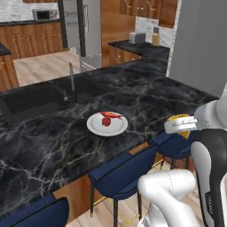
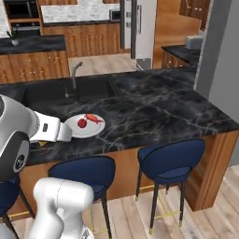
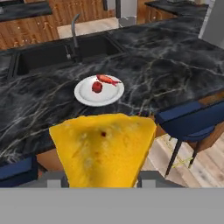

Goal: Take the cheese, fish, and bell pepper from the fridge and place them on the plate on the dining counter to create an appetizer plate.

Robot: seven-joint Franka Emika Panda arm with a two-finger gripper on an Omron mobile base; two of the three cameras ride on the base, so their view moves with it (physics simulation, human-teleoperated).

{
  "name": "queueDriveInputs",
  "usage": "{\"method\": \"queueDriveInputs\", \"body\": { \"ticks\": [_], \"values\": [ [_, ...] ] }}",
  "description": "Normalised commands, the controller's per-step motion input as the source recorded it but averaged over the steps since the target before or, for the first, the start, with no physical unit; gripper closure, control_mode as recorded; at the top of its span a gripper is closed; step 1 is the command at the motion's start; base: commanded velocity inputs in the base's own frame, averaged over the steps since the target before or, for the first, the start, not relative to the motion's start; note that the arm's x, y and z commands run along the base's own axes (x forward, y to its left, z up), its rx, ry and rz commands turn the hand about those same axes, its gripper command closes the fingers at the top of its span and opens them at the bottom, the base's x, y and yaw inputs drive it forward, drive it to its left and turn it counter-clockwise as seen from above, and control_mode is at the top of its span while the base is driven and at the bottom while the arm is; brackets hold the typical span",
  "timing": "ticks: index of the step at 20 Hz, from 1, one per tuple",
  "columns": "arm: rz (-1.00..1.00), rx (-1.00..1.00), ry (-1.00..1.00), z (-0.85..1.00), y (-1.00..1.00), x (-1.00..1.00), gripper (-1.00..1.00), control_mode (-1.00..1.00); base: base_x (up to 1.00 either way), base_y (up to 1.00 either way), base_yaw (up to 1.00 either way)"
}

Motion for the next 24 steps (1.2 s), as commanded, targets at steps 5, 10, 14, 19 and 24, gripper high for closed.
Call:
{"method": "queueDriveInputs", "body": {
  "ticks": [5, 10, 14, 19, 24],
  "values": [
    [0.00, 0.00, 0.00, 0.00, 0.00, 0.00, 1.00, 1.00, 0.91, -0.03, 0.47],
    [0.00, 0.00, 0.00, 0.00, 0.00, 0.00, 1.00, 1.00, 0.71, 0.00, 0.44],
    [0.00, 0.00, 0.00, 0.00, 0.00, 0.00, 1.00, 1.00, 0.73, -0.01, 0.41],
    [0.11, 0.00, 0.19, -0.15, 0.00, 0.33, 1.00, -1.00, 0.23, 0.00, 0.13],
    [-0.03, -0.01, 0.30, -0.21, -0.01, 0.66, 1.00, -1.00, 0.00, 0.00, 0.00]
  ]
}}
